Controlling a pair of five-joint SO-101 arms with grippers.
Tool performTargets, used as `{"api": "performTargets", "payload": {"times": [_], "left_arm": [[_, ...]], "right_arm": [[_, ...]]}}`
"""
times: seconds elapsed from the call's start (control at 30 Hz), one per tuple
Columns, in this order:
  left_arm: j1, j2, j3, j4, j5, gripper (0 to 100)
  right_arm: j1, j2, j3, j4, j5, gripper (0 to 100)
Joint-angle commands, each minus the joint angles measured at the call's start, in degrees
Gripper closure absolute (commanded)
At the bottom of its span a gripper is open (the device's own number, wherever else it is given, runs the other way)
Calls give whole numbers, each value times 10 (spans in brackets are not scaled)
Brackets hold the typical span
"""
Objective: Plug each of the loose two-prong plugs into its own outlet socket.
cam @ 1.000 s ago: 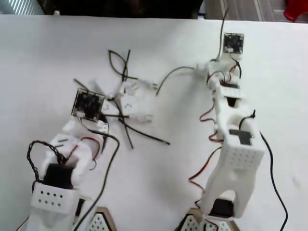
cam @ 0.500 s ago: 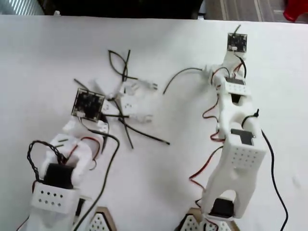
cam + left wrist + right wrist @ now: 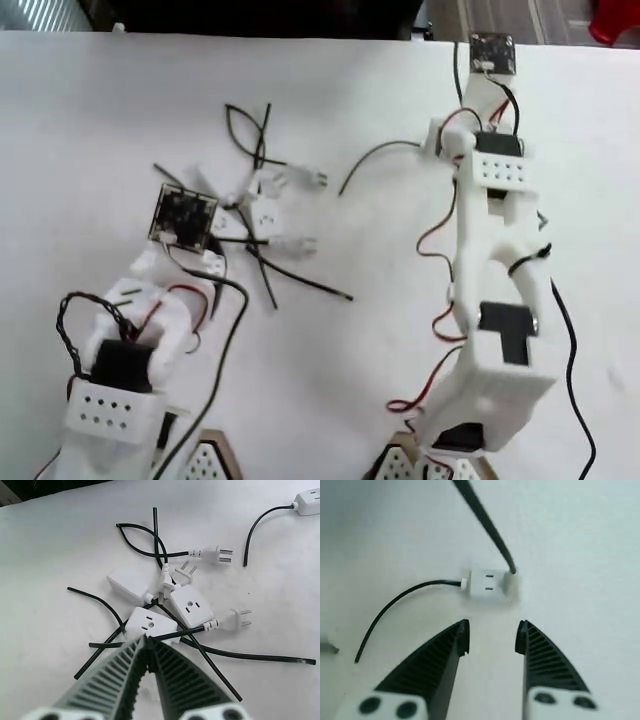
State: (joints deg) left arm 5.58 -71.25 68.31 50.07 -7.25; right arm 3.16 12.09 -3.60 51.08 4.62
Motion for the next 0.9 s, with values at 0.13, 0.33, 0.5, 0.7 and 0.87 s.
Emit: {"api": "performTargets", "payload": {"times": [0.13,0.33,0.5,0.7,0.87], "left_arm": [[-6,-12,-4,-11,6,976],[-47,-12,-4,-11,6,975],[-90,-12,-4,-23,7,974],[-110,-12,-4,-22,8,973],[-111,-12,-4,-22,8,973]], "right_arm": [[-61,-121,-18,212,3,850],[-109,-154,-18,298,40,849],[-185,-153,-10,337,126,847],[-294,-153,78,262,135,847],[-378,-153,152,183,136,846]]}}
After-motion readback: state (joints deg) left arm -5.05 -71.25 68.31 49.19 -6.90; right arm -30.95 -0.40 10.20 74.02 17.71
